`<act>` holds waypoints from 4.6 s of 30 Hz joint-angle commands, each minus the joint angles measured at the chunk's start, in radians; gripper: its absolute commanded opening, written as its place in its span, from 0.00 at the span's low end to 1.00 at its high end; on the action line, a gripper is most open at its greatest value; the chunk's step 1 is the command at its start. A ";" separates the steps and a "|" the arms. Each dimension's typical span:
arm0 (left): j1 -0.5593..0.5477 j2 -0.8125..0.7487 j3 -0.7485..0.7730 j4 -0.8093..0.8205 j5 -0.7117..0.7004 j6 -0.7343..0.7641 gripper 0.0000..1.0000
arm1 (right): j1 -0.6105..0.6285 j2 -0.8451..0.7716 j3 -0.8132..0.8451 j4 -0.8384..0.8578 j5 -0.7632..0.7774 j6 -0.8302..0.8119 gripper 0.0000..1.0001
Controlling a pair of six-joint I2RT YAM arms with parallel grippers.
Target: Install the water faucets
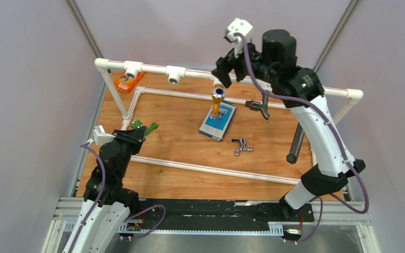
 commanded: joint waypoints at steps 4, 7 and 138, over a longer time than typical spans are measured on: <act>0.002 0.049 0.087 0.127 0.026 0.028 0.00 | -0.295 -0.159 -0.196 0.070 -0.159 -0.025 0.86; 0.002 0.053 0.099 0.141 0.000 0.017 0.00 | -0.343 -0.189 -0.267 0.061 -0.210 -0.065 0.86; 0.331 0.742 0.522 0.483 0.142 -0.503 0.00 | -0.091 -0.191 -0.583 0.151 -0.066 -0.090 0.00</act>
